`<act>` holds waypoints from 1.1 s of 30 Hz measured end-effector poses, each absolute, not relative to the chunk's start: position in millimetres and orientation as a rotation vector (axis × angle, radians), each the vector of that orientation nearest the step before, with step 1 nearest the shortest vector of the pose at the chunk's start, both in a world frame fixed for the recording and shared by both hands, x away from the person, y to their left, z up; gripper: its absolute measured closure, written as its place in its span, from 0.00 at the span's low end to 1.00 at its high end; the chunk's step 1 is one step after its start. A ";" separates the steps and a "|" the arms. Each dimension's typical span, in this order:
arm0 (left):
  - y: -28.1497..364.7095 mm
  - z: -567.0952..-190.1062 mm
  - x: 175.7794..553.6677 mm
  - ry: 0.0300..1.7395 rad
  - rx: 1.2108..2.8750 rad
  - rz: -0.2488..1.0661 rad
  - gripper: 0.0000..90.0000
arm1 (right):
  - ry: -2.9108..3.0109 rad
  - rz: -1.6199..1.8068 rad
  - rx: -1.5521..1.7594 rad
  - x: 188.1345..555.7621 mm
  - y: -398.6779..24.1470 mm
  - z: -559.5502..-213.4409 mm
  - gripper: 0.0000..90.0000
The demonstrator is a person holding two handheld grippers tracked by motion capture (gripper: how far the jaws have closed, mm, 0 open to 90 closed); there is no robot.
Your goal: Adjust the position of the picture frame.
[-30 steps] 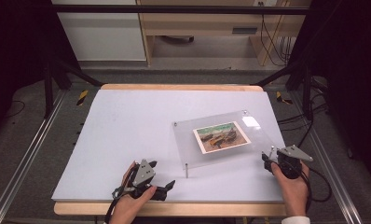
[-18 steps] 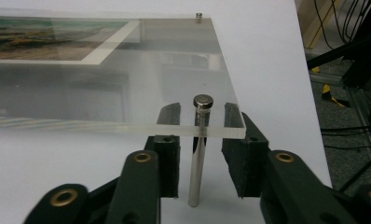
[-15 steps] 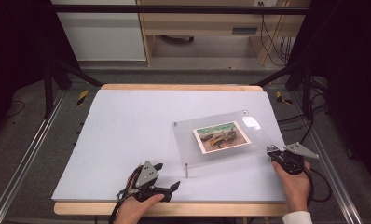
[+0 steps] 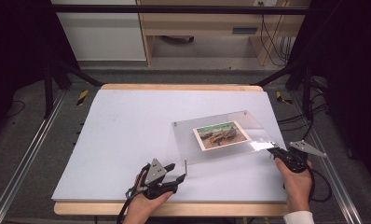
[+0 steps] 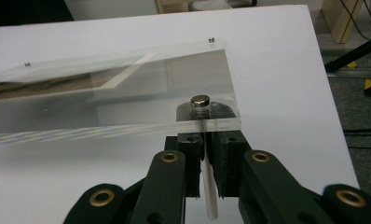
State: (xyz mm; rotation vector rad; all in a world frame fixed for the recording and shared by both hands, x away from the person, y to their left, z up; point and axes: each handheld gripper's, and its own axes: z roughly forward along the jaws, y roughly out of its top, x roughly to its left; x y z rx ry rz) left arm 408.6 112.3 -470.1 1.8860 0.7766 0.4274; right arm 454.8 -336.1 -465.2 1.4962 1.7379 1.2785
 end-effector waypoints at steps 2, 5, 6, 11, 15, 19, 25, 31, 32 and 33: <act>108.3 -468.9 411.6 0.768 1.875 0.430 0.59 | 1.734 1.297 1.505 455.4 -337.1 -463.9 0.91; 101.6 -472.1 416.6 0.766 1.858 0.408 0.69 | 1.729 1.301 1.513 456.3 -337.2 -461.9 0.91; 99.5 -473.8 418.5 0.774 1.854 0.396 0.69 | 1.729 1.301 1.513 456.3 -337.2 -461.9 0.91; 95.5 -476.9 424.7 0.796 1.768 0.377 0.76 | 1.739 1.291 1.513 456.2 -337.1 -462.5 0.91; 94.8 -477.4 429.0 0.815 1.706 0.332 0.84 | 1.740 1.287 1.509 456.3 -337.1 -463.0 0.91; 94.2 -477.4 427.9 0.812 1.696 0.321 0.93 | 1.749 1.277 1.495 456.2 -336.8 -463.2 0.92; 94.9 -477.4 428.6 0.826 1.693 0.300 0.93 | 1.756 1.285 1.475 456.8 -337.4 -465.7 0.88; 94.9 -475.3 428.5 0.830 1.700 0.303 0.93 | 1.773 1.267 1.401 461.1 -337.6 -463.6 0.86; 95.0 -475.0 428.5 0.828 1.702 0.304 0.93 | 1.773 1.274 1.399 461.2 -338.0 -463.2 0.89; 94.9 -474.9 428.6 0.827 1.705 0.306 0.93 | 1.779 1.282 1.395 461.5 -338.2 -463.2 0.92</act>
